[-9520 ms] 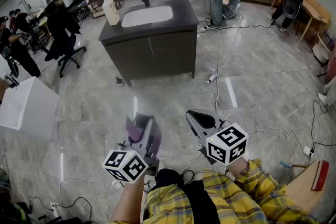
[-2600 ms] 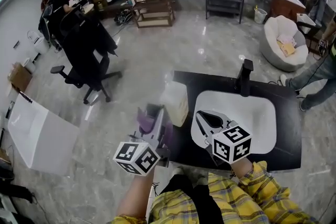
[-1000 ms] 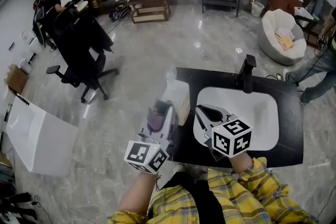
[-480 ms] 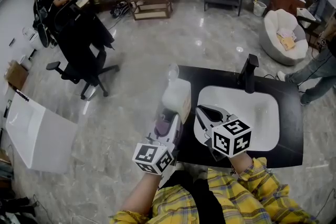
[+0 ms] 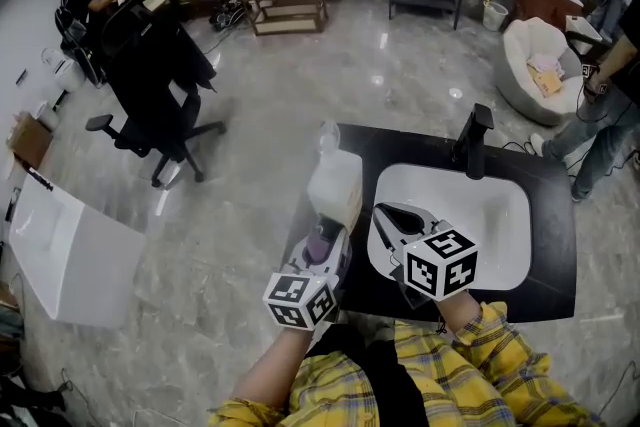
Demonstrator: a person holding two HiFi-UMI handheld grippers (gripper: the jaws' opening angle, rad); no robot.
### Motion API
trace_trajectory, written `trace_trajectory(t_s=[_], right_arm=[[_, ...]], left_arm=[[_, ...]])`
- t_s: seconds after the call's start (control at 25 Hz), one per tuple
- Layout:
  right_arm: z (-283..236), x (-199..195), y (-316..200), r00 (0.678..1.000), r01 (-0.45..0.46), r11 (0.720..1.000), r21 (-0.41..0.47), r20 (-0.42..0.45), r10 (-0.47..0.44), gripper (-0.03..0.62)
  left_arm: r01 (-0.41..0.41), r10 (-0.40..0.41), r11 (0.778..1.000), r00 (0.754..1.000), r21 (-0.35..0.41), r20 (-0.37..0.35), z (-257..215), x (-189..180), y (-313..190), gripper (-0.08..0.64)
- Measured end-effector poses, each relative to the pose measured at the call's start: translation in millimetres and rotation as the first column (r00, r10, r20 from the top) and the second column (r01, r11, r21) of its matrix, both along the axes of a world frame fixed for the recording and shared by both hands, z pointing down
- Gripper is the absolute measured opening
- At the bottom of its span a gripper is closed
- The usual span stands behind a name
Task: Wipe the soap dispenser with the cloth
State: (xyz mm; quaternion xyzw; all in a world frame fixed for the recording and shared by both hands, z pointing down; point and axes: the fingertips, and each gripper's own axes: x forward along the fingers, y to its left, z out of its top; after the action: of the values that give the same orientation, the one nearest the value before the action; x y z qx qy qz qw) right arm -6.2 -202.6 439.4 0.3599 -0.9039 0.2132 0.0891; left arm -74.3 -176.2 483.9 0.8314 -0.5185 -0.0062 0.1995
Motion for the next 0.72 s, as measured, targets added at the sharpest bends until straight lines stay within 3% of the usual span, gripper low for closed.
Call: trace_trajectory(t_s=[0.72], right_arm=[[6, 3, -1, 1.0, 0.015, 1.0, -0.006, -0.006, -0.015, 0.006]], left_arm=[[-0.044, 0.05, 0.989, 0.998, -0.14, 0.039, 49, 18, -4, 0.06]])
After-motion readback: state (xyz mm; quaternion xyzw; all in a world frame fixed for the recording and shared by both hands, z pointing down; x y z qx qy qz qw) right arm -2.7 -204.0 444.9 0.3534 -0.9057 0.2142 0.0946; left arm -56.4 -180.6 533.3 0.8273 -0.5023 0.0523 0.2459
